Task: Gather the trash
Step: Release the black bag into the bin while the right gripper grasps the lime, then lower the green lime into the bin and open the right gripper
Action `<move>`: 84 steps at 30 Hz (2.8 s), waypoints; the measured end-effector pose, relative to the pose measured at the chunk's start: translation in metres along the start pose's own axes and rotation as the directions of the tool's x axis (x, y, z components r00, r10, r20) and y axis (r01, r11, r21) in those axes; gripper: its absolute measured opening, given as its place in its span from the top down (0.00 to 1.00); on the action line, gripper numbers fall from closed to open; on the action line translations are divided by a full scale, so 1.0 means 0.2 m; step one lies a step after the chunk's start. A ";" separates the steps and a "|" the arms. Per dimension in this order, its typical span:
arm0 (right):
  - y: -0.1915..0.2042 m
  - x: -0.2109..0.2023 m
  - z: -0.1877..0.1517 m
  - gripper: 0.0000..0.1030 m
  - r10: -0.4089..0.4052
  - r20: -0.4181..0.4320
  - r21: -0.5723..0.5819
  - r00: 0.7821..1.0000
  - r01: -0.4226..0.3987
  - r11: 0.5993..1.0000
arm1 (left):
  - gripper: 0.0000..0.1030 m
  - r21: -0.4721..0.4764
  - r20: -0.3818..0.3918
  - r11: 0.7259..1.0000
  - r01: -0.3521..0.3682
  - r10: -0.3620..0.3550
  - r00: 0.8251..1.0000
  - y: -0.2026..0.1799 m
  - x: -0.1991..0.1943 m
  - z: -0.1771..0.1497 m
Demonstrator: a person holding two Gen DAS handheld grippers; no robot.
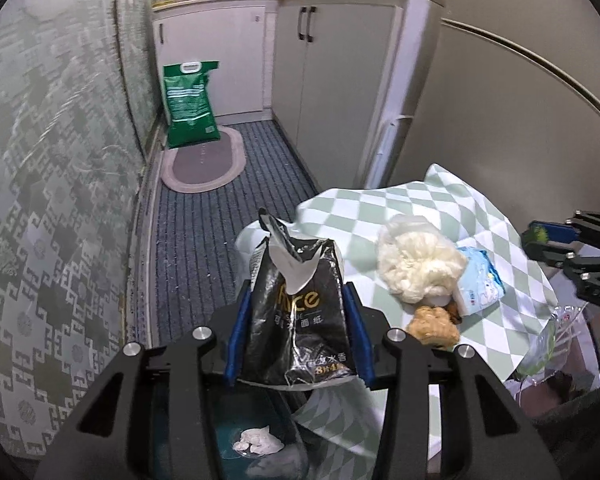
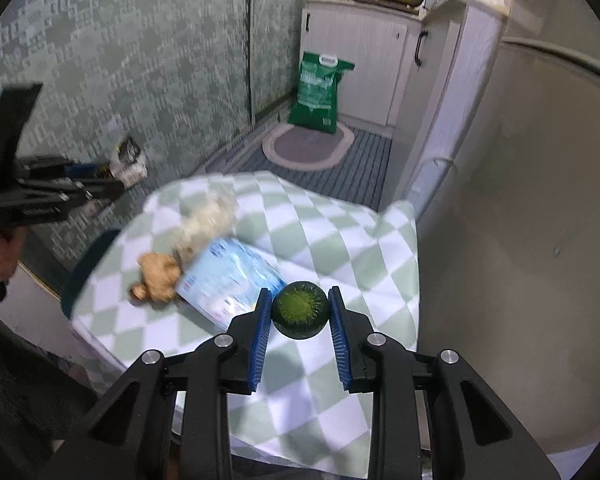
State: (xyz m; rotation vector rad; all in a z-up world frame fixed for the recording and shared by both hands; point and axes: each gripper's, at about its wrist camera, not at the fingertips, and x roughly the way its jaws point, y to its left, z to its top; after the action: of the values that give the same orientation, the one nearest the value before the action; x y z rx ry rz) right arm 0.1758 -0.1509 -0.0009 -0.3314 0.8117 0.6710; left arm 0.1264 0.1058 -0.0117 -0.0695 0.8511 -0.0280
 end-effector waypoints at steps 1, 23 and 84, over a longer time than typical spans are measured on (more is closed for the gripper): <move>0.01 -0.01 0.02 0.72 0.007 0.011 0.002 1.000 -0.007 1.000 | 0.56 -0.006 -0.005 1.000 -0.009 0.009 1.000 0.02 0.00 -0.01; 0.62 0.09 0.36 0.72 0.230 0.056 -0.083 0.972 -0.225 0.971 | 0.50 -0.071 -0.332 0.983 -0.167 0.135 0.934 0.49 0.18 -0.38; 0.37 0.14 0.36 0.25 0.255 0.126 0.150 0.959 -0.273 0.950 | 0.06 -0.030 0.262 0.999 -0.014 0.022 0.965 0.21 -0.41 -0.09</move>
State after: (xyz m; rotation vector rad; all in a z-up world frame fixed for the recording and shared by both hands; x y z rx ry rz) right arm 0.1803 -0.0475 0.0235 -0.0345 0.8127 0.8581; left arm 0.0595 0.1514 0.0353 -0.0897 0.5864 0.0102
